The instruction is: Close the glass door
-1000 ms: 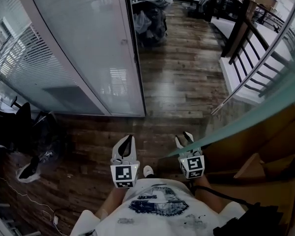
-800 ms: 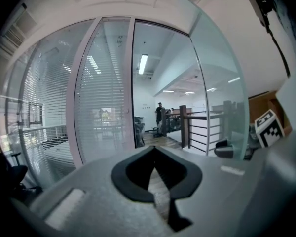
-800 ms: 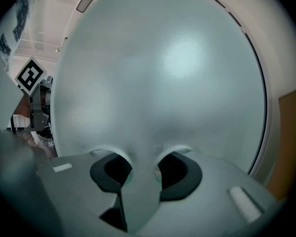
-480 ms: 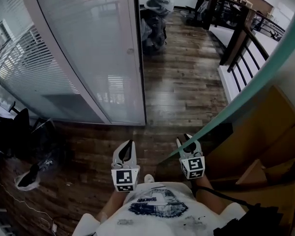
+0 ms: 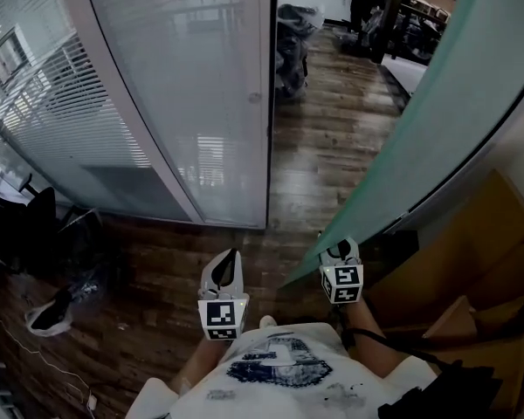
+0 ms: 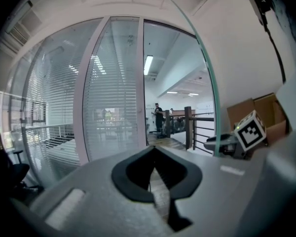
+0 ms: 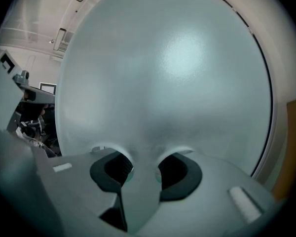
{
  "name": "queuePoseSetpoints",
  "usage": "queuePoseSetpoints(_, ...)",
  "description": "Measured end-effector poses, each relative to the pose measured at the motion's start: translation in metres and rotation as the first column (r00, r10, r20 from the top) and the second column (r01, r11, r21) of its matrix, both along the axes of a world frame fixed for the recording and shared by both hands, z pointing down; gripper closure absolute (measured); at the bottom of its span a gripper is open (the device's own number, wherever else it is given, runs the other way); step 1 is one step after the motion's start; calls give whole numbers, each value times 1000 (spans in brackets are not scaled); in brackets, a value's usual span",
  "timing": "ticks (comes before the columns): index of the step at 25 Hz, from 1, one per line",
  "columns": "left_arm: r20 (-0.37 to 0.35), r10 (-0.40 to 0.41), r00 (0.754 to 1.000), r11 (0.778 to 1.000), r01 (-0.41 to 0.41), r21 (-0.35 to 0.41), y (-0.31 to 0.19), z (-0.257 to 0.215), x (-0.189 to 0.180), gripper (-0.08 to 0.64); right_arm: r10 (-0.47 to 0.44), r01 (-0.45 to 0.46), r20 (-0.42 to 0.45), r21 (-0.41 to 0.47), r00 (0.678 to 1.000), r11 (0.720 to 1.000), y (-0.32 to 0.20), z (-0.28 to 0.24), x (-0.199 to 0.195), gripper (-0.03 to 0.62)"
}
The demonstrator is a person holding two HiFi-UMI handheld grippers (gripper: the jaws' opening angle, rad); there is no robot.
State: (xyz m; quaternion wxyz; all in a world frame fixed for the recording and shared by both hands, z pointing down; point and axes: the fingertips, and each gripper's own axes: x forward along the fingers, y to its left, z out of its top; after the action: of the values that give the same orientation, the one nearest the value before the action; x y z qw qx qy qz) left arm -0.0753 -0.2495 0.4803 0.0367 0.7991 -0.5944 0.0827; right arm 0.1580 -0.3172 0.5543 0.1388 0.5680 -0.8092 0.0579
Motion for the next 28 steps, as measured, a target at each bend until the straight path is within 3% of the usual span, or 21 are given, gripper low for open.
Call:
queuePoseSetpoints(20, -10, -177, 984, 983, 176, -47, -7, 31, -66, 557, 113, -113, -3, -2, 994, 994, -105, 21, -28, 453)
queuePoseSetpoints(28, 8, -195, 981, 979, 195, -61, -47, 29, -83, 557, 153, -152, -10, 31, 988, 988, -142, 15, -41, 446)
